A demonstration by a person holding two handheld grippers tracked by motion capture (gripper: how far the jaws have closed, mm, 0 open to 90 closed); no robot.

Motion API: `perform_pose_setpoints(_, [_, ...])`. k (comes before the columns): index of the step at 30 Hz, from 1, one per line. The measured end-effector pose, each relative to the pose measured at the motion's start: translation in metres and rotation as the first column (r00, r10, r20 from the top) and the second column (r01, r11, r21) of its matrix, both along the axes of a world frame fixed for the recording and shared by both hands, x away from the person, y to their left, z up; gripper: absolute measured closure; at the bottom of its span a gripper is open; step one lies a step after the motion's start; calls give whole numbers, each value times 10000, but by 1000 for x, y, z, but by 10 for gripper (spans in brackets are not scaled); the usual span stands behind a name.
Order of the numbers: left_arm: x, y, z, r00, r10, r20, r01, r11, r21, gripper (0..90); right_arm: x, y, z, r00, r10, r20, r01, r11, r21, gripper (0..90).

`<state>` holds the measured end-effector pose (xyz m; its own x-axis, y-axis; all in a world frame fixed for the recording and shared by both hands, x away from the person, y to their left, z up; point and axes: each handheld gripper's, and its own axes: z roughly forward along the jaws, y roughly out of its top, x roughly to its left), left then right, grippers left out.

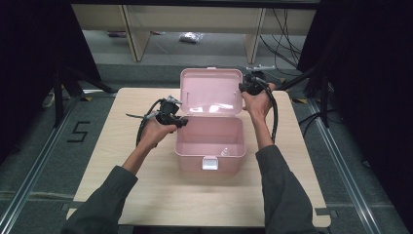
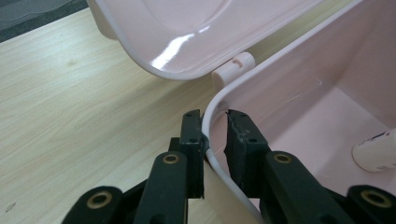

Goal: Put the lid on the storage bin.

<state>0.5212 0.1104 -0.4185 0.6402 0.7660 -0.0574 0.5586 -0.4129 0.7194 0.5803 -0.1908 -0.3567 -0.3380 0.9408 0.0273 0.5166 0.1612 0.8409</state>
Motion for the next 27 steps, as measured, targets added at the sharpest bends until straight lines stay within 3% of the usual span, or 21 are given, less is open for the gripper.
perform_pose_setpoints(8, [-1,-1,0,10000,57,21,-57,10000,-19,763,-21,-5,6,9966,150,810,-162,9998,135,852])
perform_pose_setpoints(13, [-1,0,0,9999,108,-8,-109,9999,-69,763,-31,-5,11,9958,188,895,-210,9995,240,856])
perform_pose_setpoints(14, [-1,0,-1,9999,123,-9,-123,9999,-80,763,-31,-6,12,9938,312,1065,-317,9995,25,856])
perform_pose_setpoints(19, [-1,0,-1,9999,137,-15,-138,9999,-97,763,-40,-7,16,9925,387,1157,-413,9989,204,859])
perform_pose_setpoints(27, [-2,1,-1,9998,173,17,-172,9997,-154,761,-58,-9,20,9829,782,1667,-780,9969,-77,863])
